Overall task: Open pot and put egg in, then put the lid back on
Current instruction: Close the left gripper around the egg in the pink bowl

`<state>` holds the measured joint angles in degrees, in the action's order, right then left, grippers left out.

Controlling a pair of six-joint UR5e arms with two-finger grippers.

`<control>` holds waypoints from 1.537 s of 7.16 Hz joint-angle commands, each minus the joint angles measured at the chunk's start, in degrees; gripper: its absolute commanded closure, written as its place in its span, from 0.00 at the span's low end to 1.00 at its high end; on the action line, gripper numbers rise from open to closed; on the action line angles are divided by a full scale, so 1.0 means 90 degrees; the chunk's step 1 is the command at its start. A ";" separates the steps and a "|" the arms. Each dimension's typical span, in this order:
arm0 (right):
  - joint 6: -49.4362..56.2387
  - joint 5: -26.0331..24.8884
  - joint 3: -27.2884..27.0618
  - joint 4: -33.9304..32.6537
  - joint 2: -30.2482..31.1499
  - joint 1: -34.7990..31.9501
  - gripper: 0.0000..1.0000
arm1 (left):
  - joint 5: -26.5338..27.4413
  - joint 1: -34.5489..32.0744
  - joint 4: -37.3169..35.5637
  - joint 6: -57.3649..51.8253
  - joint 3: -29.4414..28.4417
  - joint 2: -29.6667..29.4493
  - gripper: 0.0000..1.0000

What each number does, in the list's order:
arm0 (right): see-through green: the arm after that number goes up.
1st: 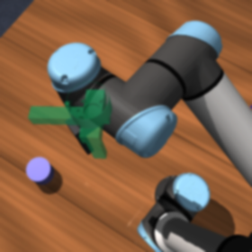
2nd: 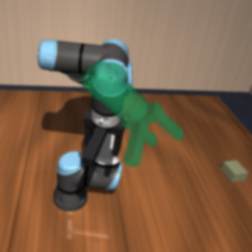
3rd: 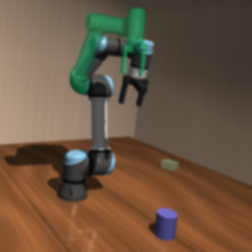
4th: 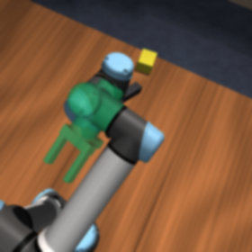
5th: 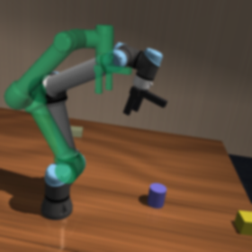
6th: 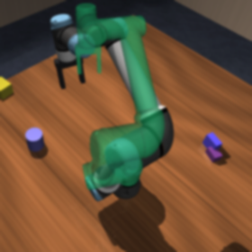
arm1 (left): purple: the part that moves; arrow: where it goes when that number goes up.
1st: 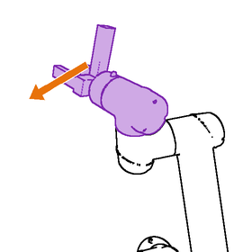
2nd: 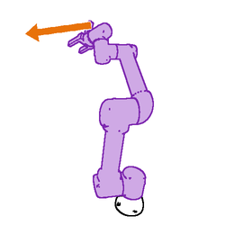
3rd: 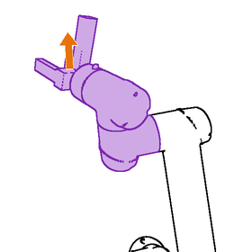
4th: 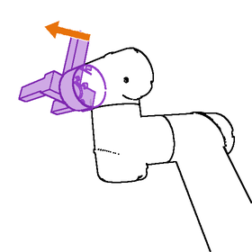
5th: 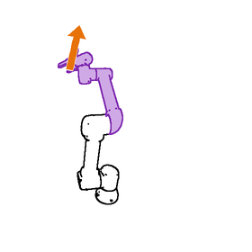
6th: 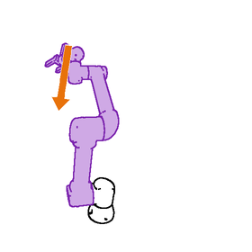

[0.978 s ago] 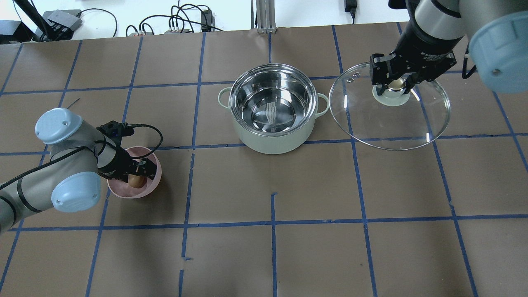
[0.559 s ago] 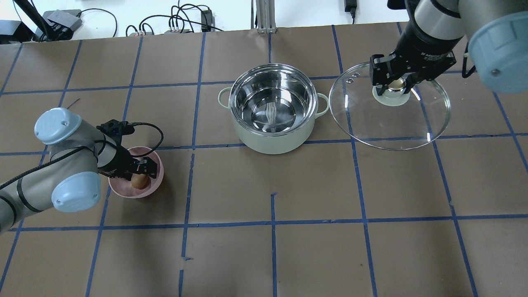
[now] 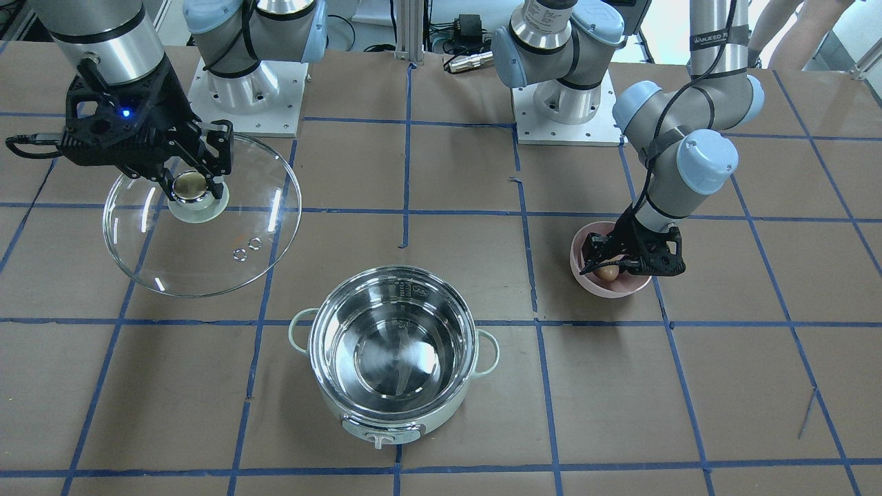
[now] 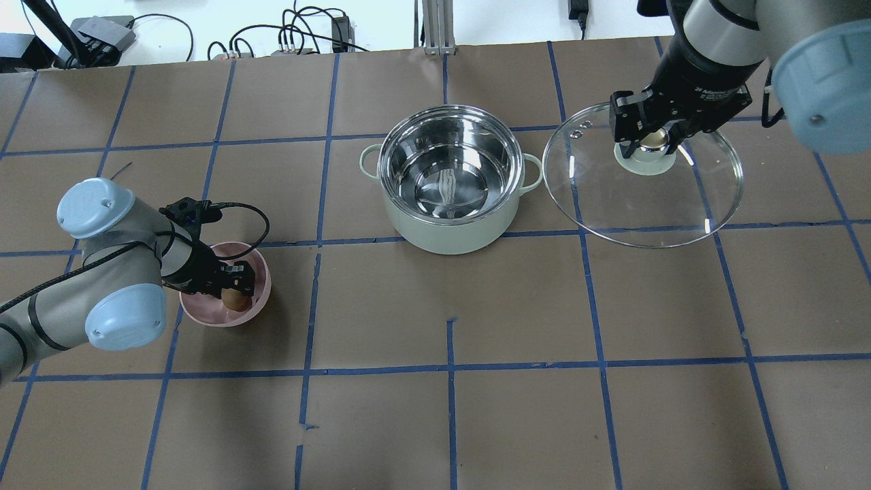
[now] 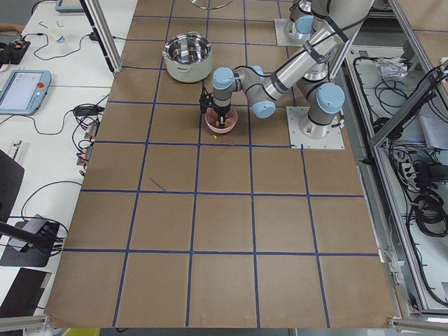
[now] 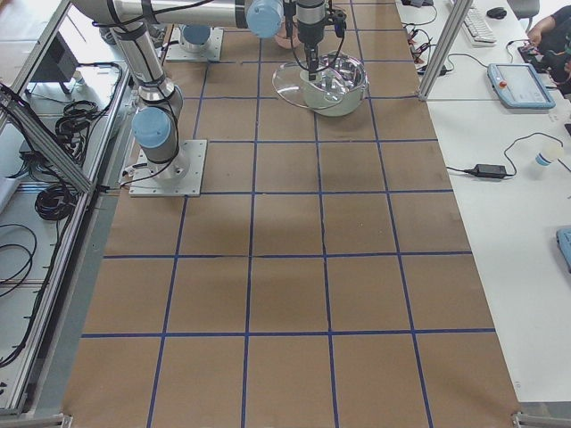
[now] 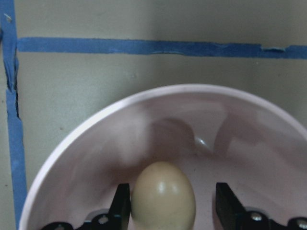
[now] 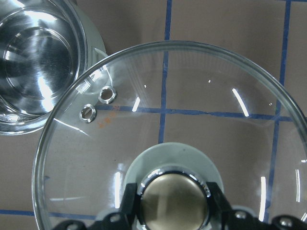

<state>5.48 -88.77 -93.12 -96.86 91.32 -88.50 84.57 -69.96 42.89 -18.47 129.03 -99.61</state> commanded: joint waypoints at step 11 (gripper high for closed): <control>-0.0042 0.0000 -0.0005 0.0000 0.0000 -0.0010 0.60 | 0.0037 -0.0029 0.0921 -0.0019 -0.0748 0.0285 0.75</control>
<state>5.10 -88.70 -93.16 -96.88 91.28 -88.64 84.94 -70.11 46.43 -18.75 125.49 -98.09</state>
